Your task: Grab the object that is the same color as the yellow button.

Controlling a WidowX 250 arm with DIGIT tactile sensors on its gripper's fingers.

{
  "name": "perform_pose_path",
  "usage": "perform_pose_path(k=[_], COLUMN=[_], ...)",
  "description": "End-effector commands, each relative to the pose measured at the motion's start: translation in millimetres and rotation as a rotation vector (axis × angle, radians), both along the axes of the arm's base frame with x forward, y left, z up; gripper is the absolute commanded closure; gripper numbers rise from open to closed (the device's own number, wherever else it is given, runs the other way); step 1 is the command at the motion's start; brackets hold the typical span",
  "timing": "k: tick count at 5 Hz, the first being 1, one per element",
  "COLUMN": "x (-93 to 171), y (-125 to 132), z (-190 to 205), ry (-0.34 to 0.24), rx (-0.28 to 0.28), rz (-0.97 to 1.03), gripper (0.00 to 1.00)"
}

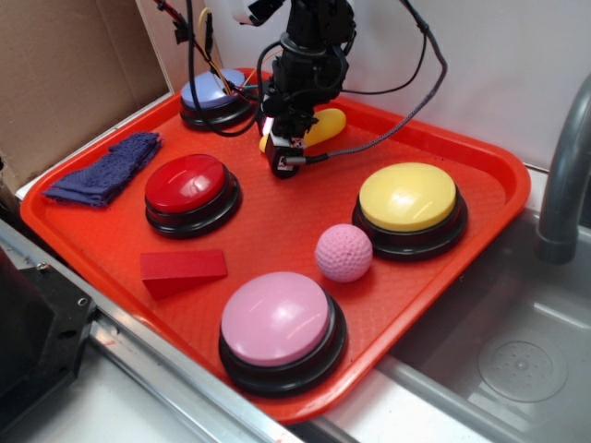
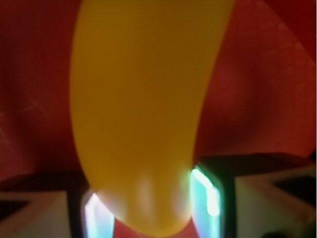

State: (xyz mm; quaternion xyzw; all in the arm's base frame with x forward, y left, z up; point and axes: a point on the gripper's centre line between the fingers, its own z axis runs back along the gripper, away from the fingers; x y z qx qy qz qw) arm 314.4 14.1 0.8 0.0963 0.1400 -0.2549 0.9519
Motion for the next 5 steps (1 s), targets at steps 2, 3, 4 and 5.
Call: perform_pose_path(k=[2,3,4,5], x=[-75,-107,-124,-132], y=[1,2,1,4], z=[147,194,243,292], ry=[-0.28,-0.331,-0.345,-0.356], rx=[-0.014,-0.076,-0.135,-0.138], rz=[0.624,0.744,0.757,0.768], gripper=[1.0,1.0,0.85,1.0])
